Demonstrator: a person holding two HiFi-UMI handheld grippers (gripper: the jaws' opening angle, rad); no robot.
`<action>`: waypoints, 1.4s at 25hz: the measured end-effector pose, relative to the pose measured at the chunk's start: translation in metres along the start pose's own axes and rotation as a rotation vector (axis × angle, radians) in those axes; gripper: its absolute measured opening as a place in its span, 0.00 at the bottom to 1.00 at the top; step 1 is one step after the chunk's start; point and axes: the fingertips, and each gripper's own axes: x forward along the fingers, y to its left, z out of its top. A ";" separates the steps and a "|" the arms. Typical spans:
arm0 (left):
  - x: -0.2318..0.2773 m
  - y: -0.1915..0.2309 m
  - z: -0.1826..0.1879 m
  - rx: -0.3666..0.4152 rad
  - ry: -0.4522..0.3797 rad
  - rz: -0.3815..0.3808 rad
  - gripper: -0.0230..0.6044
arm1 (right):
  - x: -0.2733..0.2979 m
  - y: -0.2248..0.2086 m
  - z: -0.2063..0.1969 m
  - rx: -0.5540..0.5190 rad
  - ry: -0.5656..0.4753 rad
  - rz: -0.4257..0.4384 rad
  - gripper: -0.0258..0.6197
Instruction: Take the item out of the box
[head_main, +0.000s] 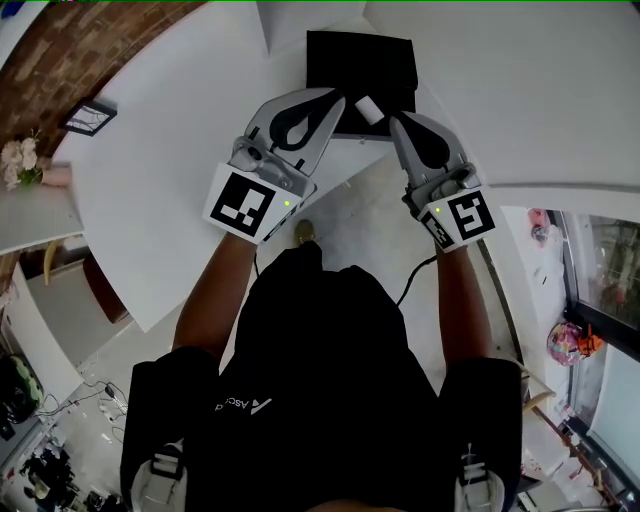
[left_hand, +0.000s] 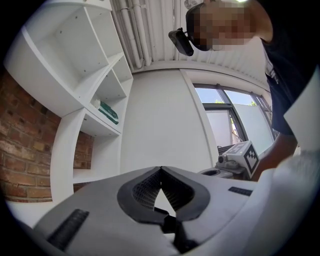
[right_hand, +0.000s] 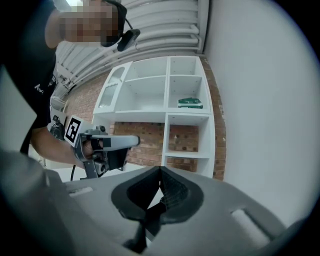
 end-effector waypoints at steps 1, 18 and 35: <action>0.003 0.005 -0.003 -0.007 0.002 0.000 0.03 | 0.006 -0.003 -0.005 -0.001 0.016 -0.002 0.04; 0.030 0.044 -0.038 -0.050 0.015 0.059 0.03 | 0.059 -0.045 -0.124 0.010 0.453 0.091 0.17; 0.038 0.060 -0.073 -0.093 0.049 0.124 0.03 | 0.083 -0.056 -0.232 0.038 0.958 0.197 0.35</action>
